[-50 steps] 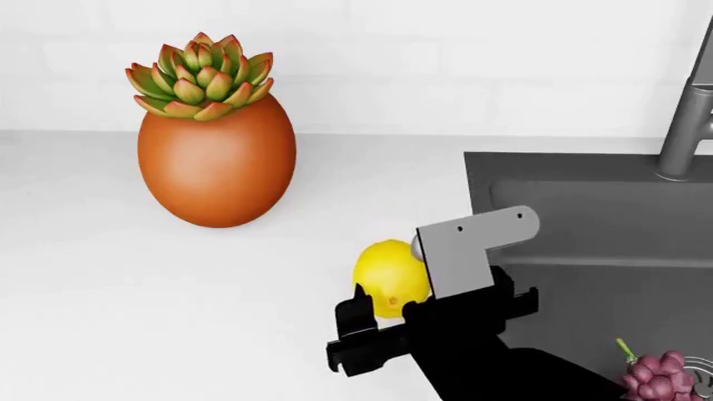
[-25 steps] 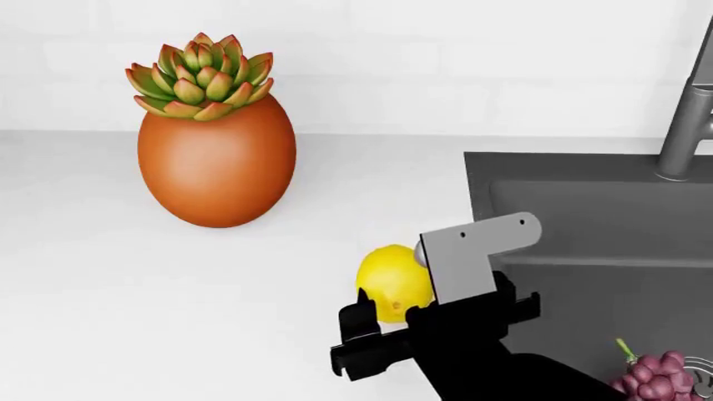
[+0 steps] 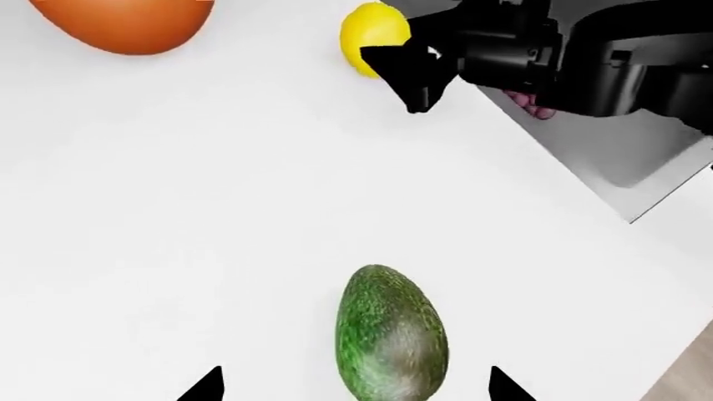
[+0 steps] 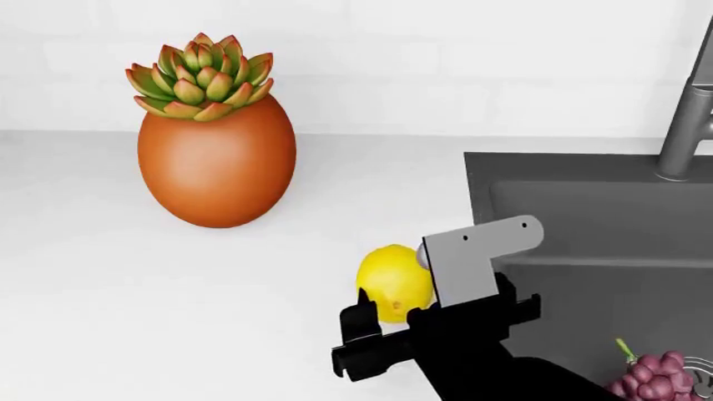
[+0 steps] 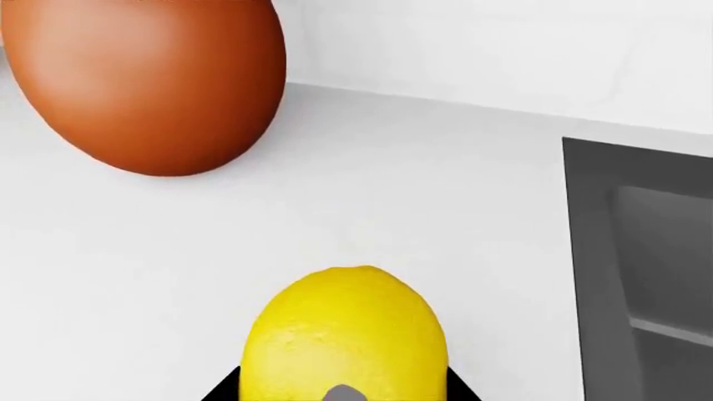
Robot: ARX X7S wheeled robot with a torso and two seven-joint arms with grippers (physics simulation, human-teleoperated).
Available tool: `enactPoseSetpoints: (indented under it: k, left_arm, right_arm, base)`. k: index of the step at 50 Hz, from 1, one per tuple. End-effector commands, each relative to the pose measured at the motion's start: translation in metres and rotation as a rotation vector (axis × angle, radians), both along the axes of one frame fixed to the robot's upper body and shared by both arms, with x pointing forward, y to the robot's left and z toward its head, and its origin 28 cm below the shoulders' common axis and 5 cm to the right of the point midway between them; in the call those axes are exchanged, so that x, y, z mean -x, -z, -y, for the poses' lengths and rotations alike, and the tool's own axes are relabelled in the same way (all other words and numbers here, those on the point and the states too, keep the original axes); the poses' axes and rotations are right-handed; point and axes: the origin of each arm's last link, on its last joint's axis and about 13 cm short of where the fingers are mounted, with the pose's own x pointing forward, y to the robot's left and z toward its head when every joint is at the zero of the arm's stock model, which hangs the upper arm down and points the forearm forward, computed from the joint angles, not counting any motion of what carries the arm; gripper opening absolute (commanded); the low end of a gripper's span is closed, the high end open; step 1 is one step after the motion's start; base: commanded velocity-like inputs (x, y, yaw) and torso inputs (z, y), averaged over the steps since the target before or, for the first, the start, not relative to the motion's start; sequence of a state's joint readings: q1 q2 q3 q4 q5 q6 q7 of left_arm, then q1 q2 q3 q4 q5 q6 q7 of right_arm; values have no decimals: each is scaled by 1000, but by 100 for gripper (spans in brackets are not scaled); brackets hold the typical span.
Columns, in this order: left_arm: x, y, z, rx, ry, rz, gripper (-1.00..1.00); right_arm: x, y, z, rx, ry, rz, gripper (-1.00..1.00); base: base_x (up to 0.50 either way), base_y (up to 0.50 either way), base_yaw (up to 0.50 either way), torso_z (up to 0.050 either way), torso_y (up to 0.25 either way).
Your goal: There is a mixed pile of frozen fruits and vegetables on the counter. Locate all the frozen vegetables and place the items in a bowl on the counter. Take all the frozen fruits and defrost them in a running sink.
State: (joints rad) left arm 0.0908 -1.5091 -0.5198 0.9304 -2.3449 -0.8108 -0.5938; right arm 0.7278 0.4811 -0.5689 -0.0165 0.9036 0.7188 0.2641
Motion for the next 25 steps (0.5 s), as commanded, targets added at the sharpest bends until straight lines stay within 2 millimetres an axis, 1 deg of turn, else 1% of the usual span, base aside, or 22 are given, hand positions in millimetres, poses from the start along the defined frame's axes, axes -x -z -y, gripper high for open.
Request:
enactPoseSetpoints:
  k: [1,3,4,5,14,20,22,25]
  left_arm:
    - [-18,24,17,87,20,-111,100]
    - [-27,19,27,26,101,-90,100]
    - [-30,6,30,5,127,18,100]
    - [-32,-2,31,-2,130,83,100]
    - [-38,6,41,-1,176,76,100]
    - [-39,10,40,-10,171,65,100]
    - [-43,14,43,-22,169,61,100]
    - [-42,18,44,-30,172,48,100]
  right_arm:
    - [0,13,1,8,-8,-41,-100]
    - [-1,13,1,8,-7,-42,-100]
    - [0,14,0,9,-9,-43,-100]
    - [0,14,0,9,-9,-43,-100]
    - [1,15,1,6,-6,-46,-100]
    - [1,17,2,4,-3,-49,-100]
    - [1,17,2,2,-4,-49,-100]
    - [2,17,2,1,-3,-48,-100]
  base:
    - [0,0,3,0,0]
    - [0,0,0,0,0]
    - [0,0,0,0,0]
    - [0,0,0,0,0]
    - [0,0,1,0,0]
    - [0,0,1,0,0]
    - [0,0,1,0,0]
    - [0,0,1,0,0]
